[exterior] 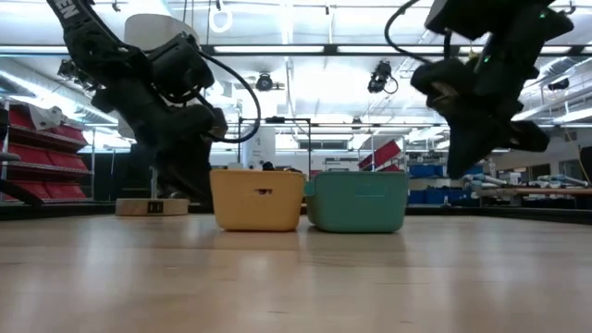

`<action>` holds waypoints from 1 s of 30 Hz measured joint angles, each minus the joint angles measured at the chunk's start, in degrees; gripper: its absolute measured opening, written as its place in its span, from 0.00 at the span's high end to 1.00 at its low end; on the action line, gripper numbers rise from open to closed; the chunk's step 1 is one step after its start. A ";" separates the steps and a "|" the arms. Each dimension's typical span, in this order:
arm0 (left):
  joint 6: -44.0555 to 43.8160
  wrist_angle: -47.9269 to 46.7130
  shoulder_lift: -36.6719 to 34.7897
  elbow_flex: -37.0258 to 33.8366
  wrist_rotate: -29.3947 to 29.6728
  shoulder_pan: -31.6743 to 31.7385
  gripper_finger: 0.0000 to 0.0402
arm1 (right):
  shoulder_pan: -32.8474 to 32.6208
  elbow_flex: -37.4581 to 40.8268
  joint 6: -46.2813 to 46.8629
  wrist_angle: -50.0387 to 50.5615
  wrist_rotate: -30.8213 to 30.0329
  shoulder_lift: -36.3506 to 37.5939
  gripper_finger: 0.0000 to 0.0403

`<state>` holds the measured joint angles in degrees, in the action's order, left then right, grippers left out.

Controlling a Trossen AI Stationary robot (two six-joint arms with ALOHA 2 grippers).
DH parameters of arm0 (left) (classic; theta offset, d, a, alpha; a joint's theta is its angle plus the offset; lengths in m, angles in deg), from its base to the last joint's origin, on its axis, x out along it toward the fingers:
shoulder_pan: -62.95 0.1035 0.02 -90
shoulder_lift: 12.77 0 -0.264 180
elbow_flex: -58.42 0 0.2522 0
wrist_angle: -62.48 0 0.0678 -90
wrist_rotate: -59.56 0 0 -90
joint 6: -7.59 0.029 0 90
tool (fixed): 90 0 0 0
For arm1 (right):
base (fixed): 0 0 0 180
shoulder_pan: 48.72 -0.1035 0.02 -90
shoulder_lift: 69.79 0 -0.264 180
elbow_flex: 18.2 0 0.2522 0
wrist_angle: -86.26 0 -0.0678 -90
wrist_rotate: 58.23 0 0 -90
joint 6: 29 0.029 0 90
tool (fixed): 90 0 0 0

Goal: Sort batteries
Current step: Adjust the bins

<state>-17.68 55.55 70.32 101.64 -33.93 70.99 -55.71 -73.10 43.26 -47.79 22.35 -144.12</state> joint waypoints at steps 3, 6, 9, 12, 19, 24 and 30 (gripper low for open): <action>0.63 2.41 1.36 0.00 -0.45 1.24 0.67 | 1.22 0.00 -0.29 -1.68 0.09 -2.71 1.00; 0.30 3.85 3.02 0.00 -2.05 1.80 0.67 | 2.02 0.00 -1.34 -2.96 2.05 -5.51 1.00; -0.04 4.15 4.26 0.02 -3.30 1.67 0.67 | 2.17 0.00 -1.63 -3.40 3.53 -7.83 1.00; -0.52 4.11 4.71 0.02 -4.50 1.57 0.67 | 2.22 0.00 -1.65 -4.34 3.72 -9.20 1.00; -1.98 3.49 4.72 0.06 -7.07 0.07 0.67 | 3.07 -0.02 -3.43 -14.05 4.05 -10.09 1.00; -1.99 0.75 4.55 0.25 -7.11 -1.18 0.67 | 4.96 -0.02 -4.03 -16.75 4.05 -10.09 1.00; -1.97 0.06 4.50 0.26 -7.12 -1.63 0.67 | 7.59 0.00 -5.85 -17.35 4.03 -10.09 1.00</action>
<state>-19.66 55.61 74.82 101.90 -41.05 69.36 -48.13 -73.11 37.42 -65.15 26.38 -154.21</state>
